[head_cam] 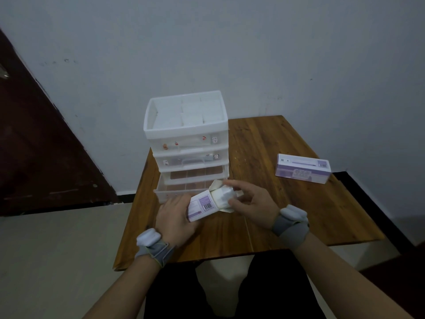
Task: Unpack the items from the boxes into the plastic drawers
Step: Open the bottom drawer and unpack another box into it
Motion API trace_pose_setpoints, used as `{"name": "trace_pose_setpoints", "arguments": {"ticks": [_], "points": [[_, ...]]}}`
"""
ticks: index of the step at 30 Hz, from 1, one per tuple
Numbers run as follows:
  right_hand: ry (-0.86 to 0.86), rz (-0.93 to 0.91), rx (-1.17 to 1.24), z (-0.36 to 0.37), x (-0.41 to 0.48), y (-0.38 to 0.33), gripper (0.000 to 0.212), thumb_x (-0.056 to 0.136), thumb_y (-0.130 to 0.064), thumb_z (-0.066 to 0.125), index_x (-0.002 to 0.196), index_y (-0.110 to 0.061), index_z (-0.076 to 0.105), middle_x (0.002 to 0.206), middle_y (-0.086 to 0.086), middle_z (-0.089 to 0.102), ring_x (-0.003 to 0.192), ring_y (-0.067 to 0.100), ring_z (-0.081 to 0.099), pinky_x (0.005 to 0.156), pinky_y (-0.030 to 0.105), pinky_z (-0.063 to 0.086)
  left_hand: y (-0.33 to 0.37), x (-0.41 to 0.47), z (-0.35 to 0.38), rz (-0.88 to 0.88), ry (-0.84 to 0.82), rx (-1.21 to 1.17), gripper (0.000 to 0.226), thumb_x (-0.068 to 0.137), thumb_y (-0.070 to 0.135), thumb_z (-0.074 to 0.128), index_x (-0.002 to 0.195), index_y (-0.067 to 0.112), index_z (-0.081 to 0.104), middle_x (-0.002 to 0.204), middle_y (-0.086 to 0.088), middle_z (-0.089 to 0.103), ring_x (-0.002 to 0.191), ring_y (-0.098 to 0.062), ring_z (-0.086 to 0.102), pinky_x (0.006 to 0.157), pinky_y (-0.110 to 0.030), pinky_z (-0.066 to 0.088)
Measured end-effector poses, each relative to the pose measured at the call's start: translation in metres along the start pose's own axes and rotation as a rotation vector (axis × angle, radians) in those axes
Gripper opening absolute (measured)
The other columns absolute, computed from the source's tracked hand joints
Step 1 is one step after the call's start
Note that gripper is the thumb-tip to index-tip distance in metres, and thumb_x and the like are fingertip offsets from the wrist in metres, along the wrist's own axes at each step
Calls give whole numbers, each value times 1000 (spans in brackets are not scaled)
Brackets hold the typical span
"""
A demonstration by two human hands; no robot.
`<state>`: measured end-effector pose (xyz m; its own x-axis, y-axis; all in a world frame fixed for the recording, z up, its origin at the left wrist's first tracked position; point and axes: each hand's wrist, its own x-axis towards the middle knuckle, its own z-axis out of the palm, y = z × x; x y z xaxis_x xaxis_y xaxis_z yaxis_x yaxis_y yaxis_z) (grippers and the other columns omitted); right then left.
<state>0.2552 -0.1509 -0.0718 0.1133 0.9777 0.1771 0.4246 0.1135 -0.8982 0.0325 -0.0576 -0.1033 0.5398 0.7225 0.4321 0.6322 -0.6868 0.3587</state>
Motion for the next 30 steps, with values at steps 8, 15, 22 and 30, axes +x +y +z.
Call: {"name": "trace_pose_setpoints", "arguments": {"ticks": [8, 15, 22, 30], "points": [[-57, 154, 262, -4, 3, 8, 35, 81, -2, 71, 110, -22, 67, 118, 8, 65, 100, 22, 69, 74, 36, 61, -1, 0, -10, 120, -29, 74, 49, 70, 42, 79, 111, 22, 64, 95, 2, 70, 85, -18, 64, 67, -21, 37], [-42, 285, 333, -44, 1, 19, 29, 84, -2, 67, 105, -22, 67, 116, 7, 65, 97, 15, 70, 68, 26, 58, -17, -3, -13, 19, -114, 176, 49, 73, 43, 76, 117, 27, 61, 108, 4, 67, 100, -20, 61, 78, -29, 40], [271, 405, 455, -87, -5, 39, 29, 79, -8, 73, 94, -33, 75, 122, 10, 59, 104, 31, 65, 71, 35, 60, -33, 2, -13, -74, -249, 230, 94, 62, 78, 65, 139, 32, 38, 139, 6, 51, 124, -17, 46, 101, -39, 38], [470, 488, 529, -82, 6, 39, 26, 81, -9, 72, 98, -28, 74, 120, 4, 58, 103, 29, 62, 64, 28, 59, -44, 16, -17, -272, 51, 34, 71, 87, 69, 30, 143, 26, 39, 148, -8, 43, 133, -28, 40, 102, -49, 38]]}}
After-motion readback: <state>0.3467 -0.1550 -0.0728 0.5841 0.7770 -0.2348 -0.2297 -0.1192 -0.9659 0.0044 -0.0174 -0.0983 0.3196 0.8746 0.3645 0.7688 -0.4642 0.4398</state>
